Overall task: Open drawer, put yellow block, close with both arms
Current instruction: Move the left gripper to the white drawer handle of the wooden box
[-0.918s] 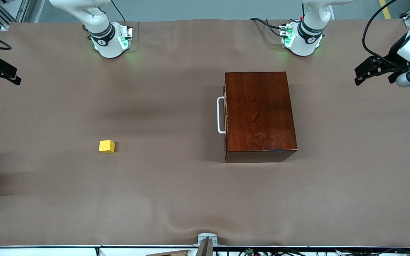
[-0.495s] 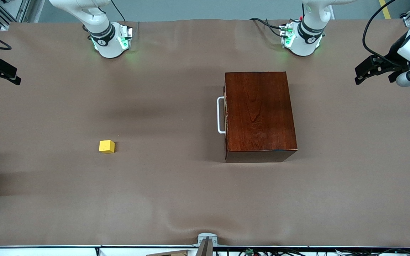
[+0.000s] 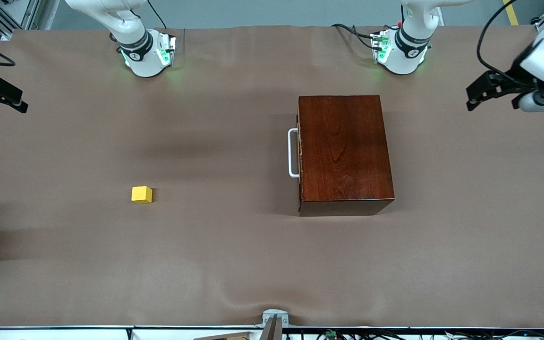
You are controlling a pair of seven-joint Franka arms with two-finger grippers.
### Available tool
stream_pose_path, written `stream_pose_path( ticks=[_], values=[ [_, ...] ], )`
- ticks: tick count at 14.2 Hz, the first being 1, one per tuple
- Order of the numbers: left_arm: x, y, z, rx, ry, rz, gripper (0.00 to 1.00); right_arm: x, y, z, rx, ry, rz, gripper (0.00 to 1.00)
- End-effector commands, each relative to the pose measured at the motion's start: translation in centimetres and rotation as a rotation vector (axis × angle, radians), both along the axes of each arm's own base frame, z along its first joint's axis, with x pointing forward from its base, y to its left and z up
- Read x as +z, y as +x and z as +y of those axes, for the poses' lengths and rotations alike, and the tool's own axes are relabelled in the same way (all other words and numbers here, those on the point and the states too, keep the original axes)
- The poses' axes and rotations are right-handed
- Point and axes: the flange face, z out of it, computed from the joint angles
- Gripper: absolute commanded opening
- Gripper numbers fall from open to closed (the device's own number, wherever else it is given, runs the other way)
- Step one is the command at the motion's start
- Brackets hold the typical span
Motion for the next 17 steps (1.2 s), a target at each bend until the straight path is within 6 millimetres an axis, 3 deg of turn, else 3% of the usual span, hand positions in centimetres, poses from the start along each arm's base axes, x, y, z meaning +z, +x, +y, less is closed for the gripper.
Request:
stream_pose_path(
  ticks=[1, 6, 9, 15, 17],
  values=[
    [-0.8, 1.4, -4.6, -0.040, -0.012, 0.023, 1.00, 0.2, 0.1, -0.3, 0.004, -0.004, 0.002, 1.00],
    [-4.8, 3.0, -16.8, 0.137, -0.063, 0.088, 1.00, 0.2, 0.0, -0.3, 0.004, -0.004, 0.003, 1.00],
    [-8.3, 3.4, -23.2, 0.126, -0.047, 0.091, 1.00, 0.2, 0.0, -0.3, 0.004, -0.004, 0.003, 1.00],
    [-16.1, -0.2, -38.5, 0.174, 0.033, -0.010, 1.00, 0.2, 0.1, -0.3, 0.004, -0.004, 0.002, 1.00],
    [-19.8, -1.7, -42.1, 0.157, 0.108, -0.059, 1.00, 0.2, 0.0, -0.3, 0.004, -0.003, 0.003, 1.00]
  ],
)
